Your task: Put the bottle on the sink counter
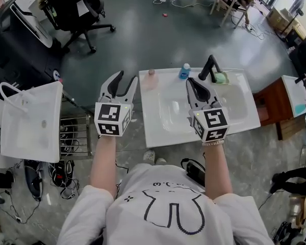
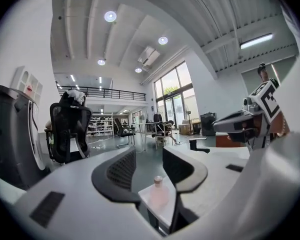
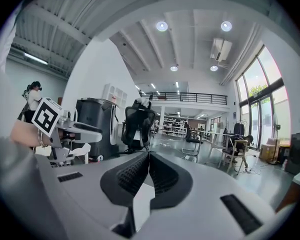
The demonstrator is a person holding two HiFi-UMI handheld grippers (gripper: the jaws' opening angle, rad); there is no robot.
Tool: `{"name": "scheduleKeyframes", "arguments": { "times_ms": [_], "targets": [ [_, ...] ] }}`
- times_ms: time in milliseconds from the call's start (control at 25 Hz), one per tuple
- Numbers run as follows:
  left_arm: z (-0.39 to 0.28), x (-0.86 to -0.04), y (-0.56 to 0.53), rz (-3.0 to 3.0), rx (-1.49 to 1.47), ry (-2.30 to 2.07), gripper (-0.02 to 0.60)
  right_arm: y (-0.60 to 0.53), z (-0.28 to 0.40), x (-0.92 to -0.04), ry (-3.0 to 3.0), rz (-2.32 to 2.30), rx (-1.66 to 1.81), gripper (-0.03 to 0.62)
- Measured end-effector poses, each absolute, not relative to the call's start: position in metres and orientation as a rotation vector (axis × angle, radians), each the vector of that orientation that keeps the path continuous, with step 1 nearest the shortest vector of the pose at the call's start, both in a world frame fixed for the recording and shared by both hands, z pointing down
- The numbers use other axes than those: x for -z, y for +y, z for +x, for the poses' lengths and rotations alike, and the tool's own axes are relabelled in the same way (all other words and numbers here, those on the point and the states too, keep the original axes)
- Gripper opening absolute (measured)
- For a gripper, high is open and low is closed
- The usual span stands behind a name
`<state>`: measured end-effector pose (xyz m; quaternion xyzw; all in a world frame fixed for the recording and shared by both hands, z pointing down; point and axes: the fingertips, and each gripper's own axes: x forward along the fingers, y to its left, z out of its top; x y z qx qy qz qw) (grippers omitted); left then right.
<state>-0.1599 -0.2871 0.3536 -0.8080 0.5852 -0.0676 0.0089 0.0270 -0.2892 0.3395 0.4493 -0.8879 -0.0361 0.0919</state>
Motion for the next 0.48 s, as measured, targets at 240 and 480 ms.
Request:
{"name": "scheduleKeyframes", "arguments": {
  "times_ms": [240,480],
  "targets": [
    [-0.167,-0.324,-0.276,-2.408,0.169,1.860,0.030,-0.284,0.030,-0.315,-2.655,1.334,0.187,0.029],
    [-0.174,-0.300,-0.269,-2.342,0.142,1.861,0.009,-0.283,0.038,-0.289,-2.685,1.373,0.244,0.029]
  ]
}}
